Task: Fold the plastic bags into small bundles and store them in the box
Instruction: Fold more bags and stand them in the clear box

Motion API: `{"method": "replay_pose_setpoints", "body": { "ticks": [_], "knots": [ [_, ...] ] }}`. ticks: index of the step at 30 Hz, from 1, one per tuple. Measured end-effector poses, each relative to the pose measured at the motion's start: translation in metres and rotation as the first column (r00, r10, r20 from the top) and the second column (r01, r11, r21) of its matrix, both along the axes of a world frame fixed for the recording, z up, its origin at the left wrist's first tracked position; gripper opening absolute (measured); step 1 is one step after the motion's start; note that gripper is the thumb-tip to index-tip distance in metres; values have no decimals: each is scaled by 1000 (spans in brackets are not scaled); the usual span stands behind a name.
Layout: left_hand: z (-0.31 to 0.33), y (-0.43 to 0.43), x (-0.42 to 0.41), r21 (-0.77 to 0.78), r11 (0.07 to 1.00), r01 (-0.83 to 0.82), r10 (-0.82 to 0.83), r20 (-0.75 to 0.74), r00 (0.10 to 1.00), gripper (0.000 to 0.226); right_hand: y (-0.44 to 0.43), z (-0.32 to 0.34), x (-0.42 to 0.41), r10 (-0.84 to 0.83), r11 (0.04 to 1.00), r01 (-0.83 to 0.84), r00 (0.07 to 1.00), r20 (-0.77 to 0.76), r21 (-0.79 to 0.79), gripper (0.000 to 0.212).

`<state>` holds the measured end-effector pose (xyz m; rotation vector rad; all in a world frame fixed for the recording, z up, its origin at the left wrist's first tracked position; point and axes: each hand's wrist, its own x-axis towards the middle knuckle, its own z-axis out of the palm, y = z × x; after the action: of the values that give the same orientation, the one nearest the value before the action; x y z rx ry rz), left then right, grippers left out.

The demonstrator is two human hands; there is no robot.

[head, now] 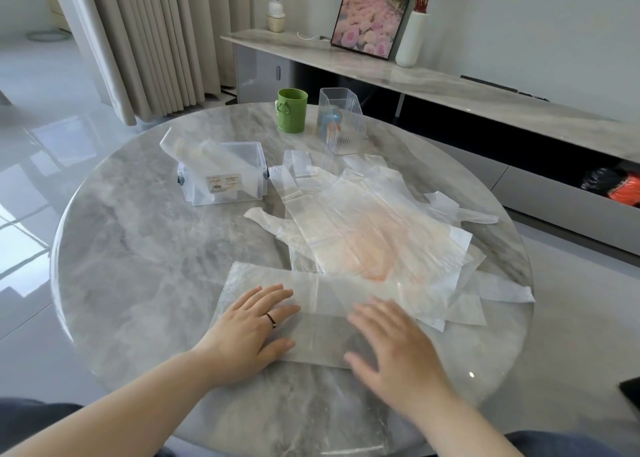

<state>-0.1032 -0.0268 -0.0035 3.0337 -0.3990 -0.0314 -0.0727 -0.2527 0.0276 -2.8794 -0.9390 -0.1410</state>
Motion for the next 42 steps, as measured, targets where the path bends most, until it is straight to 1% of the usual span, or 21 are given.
{"method": "replay_pose_setpoints", "body": {
  "ticks": [2, 3, 5, 6, 7, 11, 12, 13, 16, 17, 19, 21, 22, 24, 27, 30, 32, 35, 37, 40, 42],
  "knots": [
    [4, 0, -2, -57, 996, 67, -66, 14, 998, 58, 7, -3, -7, 62, 993, -73, 991, -116, -94, 55],
    [5, 0, -4, -87, 991, 104, -103, 12, 995, 54, 11, -2, -10, 66, 988, -84, 988, -143, -130, 59],
    [9, -2, -8, -109, 986, 128, -131, -27, 991, 57, 20, 10, -11, 48, 964, -110, 967, -252, -240, 66],
    [10, -3, -10, -110, 986, 125, -131, -52, 990, 60, 25, 12, -7, 47, 951, -135, 953, -299, -279, 61],
    [10, -4, -11, -121, 984, 128, -135, -49, 990, 60, 27, 9, -4, 65, 933, -153, 962, -267, -326, 56],
    [12, -5, -8, -83, 991, 101, -103, -16, 995, 54, 27, -2, 2, 142, 945, -176, 980, -140, -274, 58],
    [12, -5, -7, -70, 994, 84, -84, 4, 996, 54, 27, -8, 4, 158, 956, -165, 986, -45, -245, 56],
    [12, -6, -6, -61, 996, 65, -64, 20, 998, 55, 27, -12, 5, 150, 963, -147, 989, -5, -228, 53],
    [10, -7, -3, -20, 999, 44, -42, 74, 996, 54, 27, -12, 9, 141, 977, -129, 989, 55, -170, 39],
    [10, -5, -1, -18, 999, 46, -44, 77, 996, 50, 27, -7, 9, 113, 983, -104, 993, 45, -154, 36],
    [17, 2, 1, -45, 999, 16, -12, 88, 996, 37, 21, 0, 14, 32, 994, -39, 997, -65, -103, 36],
    [24, 10, 3, -153, 987, -47, 60, 81, 995, 21, 6, 4, 27, -28, 996, 14, 988, -149, -91, 28],
    [26, 15, 4, -216, 971, -98, 115, 68, 991, 19, -2, 7, 32, -78, 995, 61, 967, -241, -77, 24],
    [24, 28, 7, -237, 952, -193, 197, -5, 980, 22, -17, 12, 38, -143, 989, 144, 939, -314, -21, 18],
    [28, 36, 6, -340, 870, -357, 283, -248, 926, 23, -33, 10, 44, -219, 939, 318, 846, -487, 130, 31],
    [34, 42, 6, -518, 680, -520, 343, -402, 849, 12, -40, 7, 48, -238, 848, 465, 763, -600, 255, 29],
    [32, 44, 7, -596, 542, -592, 396, -440, 806, 20, -41, 5, 51, -244, 791, 538, 714, -657, 292, 29],
    [26, 40, 8, -641, 423, -640, 486, -435, 758, 26, -38, 2, 54, -235, 702, 632, 641, -731, 328, 26],
    [23, 36, 10, -641, 416, -645, 531, -405, 745, 26, -35, -3, 56, -265, 687, 649, 642, -720, 326, 23],
    [18, 30, 16, -611, 436, -660, 597, -353, 721, 24, -29, -6, 56, -367, 678, 671, 662, -653, 300, 6],
    [15, 27, 19, -528, 493, -692, 655, -299, 694, 27, -27, -7, 56, -434, 689, 668, 692, -577, 283, 22]
  ]
}}
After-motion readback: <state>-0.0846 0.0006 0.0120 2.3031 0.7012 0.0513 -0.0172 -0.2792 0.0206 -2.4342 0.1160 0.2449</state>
